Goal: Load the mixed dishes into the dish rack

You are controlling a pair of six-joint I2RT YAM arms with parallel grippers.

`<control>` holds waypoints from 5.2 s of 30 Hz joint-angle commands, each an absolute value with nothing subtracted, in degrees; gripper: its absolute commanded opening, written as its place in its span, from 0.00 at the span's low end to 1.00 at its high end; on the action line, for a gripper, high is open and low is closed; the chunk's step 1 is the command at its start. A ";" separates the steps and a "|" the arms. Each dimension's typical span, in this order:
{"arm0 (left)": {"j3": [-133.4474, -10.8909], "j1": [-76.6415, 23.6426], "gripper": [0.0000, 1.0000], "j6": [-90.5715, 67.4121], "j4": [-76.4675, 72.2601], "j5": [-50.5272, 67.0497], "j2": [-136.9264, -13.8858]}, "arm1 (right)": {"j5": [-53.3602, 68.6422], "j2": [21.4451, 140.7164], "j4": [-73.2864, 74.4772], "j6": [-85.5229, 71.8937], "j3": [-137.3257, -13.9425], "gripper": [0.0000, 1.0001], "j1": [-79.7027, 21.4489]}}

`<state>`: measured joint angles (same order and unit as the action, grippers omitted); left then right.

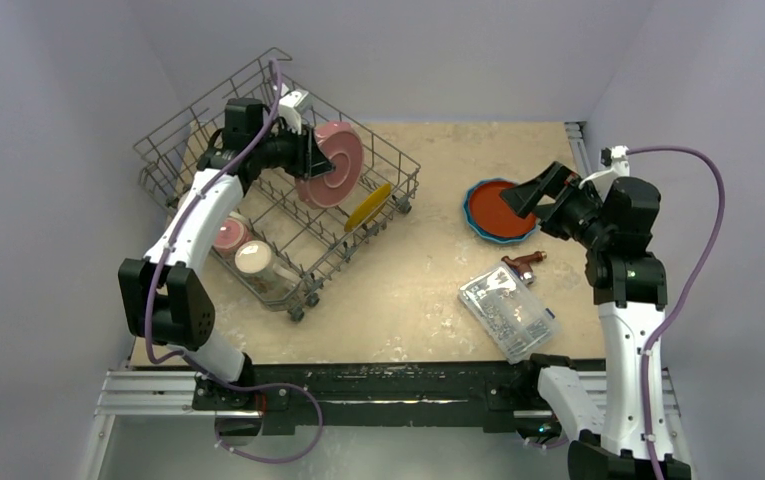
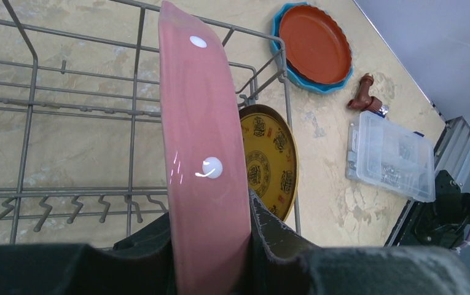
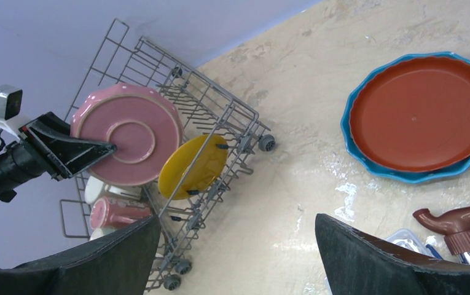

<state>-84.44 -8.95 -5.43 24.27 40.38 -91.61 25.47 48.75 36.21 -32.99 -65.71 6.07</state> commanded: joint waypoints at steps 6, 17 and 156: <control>-87.65 -7.55 0.00 -5.47 16.12 44.70 -90.96 | 26.59 48.56 33.48 -33.54 -65.03 0.99 5.95; -87.36 -7.56 0.00 -8.36 13.50 46.13 -94.70 | 27.24 48.52 32.36 -33.92 -63.28 0.99 5.94; -108.41 -6.40 0.00 -4.42 31.03 51.98 -99.50 | 19.34 61.60 33.93 -36.21 -63.72 0.99 4.21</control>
